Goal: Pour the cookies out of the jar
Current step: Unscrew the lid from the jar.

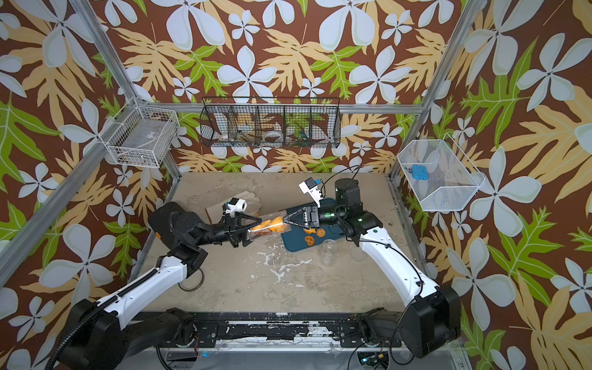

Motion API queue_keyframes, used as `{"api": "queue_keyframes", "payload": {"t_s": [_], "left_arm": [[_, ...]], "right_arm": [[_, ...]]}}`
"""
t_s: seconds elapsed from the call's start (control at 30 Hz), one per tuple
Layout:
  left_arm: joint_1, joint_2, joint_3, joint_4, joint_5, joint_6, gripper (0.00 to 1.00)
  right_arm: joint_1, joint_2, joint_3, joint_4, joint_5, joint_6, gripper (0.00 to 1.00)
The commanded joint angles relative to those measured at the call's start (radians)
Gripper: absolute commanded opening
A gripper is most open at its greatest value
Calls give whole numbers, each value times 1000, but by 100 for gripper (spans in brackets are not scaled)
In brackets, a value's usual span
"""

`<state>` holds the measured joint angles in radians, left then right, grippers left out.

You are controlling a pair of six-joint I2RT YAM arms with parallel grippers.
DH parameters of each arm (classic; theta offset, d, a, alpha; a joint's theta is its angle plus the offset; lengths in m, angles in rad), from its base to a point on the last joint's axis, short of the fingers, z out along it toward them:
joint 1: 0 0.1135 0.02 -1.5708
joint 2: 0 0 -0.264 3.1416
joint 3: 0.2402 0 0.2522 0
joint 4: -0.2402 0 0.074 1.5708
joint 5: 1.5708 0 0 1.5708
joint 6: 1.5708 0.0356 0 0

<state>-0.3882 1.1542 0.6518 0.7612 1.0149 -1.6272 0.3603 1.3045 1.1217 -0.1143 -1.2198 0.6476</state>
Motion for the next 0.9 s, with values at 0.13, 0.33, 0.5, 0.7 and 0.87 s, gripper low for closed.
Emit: {"api": "queue_keyframes", "payload": {"t_s": [0.13,0.33,0.5,0.7,0.87], "left_arm": [[1,19,15,-34,-10,4,34],[2,21,15,-35,-11,5,35],[4,21,14,-46,-15,7,43],[4,23,28,-48,-18,7,54],[3,27,34,-53,-17,15,55]], "right_arm": [[31,-17,-14,73,-62,13,68],[30,-14,-25,68,-55,9,59],[29,-13,-24,46,-43,-11,54],[22,-11,-14,5,3,-31,53],[22,-8,-13,-16,30,-42,53]]}}
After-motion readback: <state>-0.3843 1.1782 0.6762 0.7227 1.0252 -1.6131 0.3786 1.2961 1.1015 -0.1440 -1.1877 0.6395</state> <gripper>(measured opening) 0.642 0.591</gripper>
